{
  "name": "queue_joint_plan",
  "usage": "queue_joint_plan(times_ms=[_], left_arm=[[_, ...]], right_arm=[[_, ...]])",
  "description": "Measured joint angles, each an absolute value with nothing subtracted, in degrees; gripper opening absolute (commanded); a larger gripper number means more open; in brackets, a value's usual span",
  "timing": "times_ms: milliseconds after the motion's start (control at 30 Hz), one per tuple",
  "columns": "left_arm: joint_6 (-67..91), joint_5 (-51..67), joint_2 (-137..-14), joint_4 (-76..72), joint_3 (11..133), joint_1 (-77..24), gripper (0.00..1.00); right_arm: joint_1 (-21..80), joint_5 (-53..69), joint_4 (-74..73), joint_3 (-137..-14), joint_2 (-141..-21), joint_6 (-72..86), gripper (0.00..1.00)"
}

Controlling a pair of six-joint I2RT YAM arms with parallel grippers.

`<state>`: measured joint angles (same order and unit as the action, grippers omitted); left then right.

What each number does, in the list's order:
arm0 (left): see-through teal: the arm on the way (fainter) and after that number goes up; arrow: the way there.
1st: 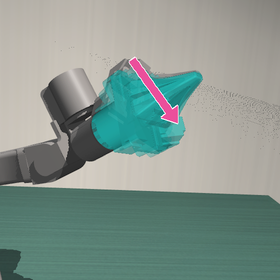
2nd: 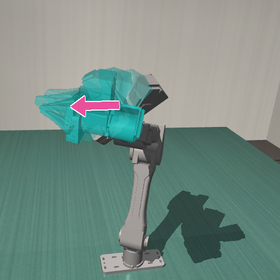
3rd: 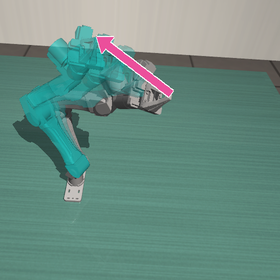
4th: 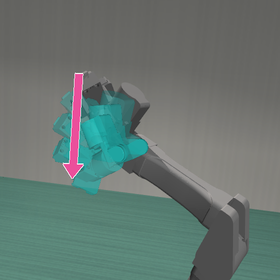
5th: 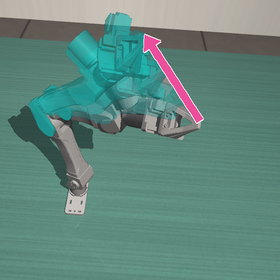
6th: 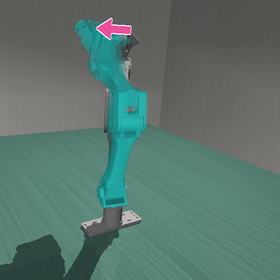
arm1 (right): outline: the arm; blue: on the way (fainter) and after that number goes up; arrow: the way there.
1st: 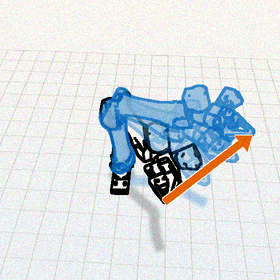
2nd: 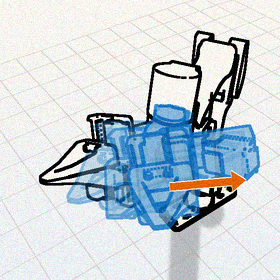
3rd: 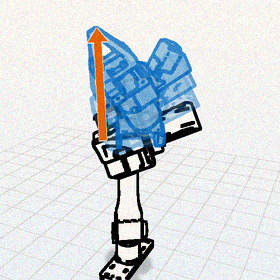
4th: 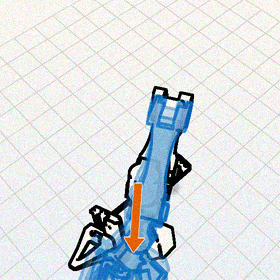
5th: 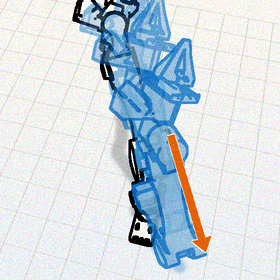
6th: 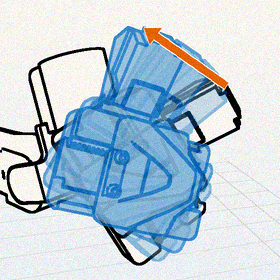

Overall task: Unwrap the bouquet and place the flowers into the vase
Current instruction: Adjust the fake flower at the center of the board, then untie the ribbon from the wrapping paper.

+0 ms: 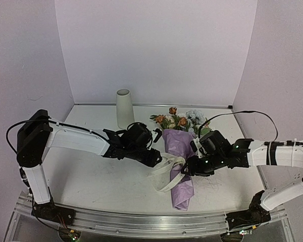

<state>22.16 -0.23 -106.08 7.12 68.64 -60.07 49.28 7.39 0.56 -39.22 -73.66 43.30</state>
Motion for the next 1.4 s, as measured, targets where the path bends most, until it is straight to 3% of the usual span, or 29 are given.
queue_joint_plan(times_ms=[367, 533, 700, 867, 1400], left_arm=[[21.39, 0.45, -109.50, 7.50, 68.96, -62.25, 0.45], [20.91, -0.15, -110.24, 7.49, 69.31, -62.79, 0.52], [20.57, -0.98, -110.86, 7.50, 69.38, -62.91, 0.53], [20.38, -1.79, -111.46, 7.49, 69.42, -62.98, 0.56], [19.32, -7.16, -119.35, 11.42, 77.92, -63.07, 0.58]], right_arm=[[50.94, 5.38, -0.12, -42.84, -80.38, 46.32, 0.47], [50.94, 5.15, 0.05, -45.03, -83.67, 46.35, 0.43], [50.94, 5.08, 0.00, -45.57, -85.11, 45.96, 0.17], [50.94, 4.90, 0.08, -46.23, -85.12, 46.00, 0.00], [50.94, 3.73, -0.40, -46.37, -82.81, 45.09, 0.07]])
